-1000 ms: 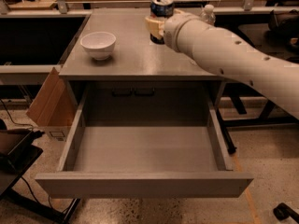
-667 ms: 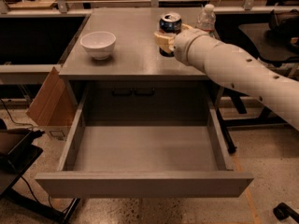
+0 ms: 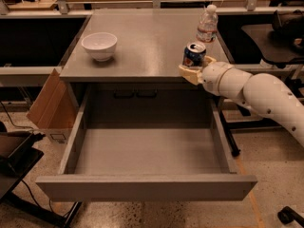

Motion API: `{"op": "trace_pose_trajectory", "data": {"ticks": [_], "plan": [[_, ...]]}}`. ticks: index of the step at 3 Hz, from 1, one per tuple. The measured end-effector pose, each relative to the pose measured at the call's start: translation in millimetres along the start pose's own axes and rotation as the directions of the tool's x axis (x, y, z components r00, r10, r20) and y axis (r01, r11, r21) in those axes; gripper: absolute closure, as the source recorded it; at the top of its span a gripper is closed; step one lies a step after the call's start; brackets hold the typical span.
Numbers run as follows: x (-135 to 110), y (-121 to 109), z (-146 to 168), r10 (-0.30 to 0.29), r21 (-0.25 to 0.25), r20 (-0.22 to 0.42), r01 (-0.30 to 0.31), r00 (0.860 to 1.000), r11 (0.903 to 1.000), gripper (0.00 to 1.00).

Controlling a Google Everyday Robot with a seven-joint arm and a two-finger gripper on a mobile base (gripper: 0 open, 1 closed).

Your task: Place pepsi can into top drawer

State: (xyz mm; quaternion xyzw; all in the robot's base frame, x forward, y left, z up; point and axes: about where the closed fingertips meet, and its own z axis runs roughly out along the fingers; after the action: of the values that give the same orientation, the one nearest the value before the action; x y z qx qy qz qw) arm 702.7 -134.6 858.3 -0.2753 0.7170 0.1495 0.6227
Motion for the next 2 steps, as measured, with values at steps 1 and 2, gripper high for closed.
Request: {"op": "trace_pose_trajectory", "data": {"ticks": [1, 2], "plan": [[0.0, 0.0, 0.0, 0.0, 0.0, 0.0, 0.0, 1.0, 1.0, 1.0], [1.3, -5.0, 5.7, 0.006, 0.002, -0.003, -0.006, 1.0, 1.0, 1.0]]}}
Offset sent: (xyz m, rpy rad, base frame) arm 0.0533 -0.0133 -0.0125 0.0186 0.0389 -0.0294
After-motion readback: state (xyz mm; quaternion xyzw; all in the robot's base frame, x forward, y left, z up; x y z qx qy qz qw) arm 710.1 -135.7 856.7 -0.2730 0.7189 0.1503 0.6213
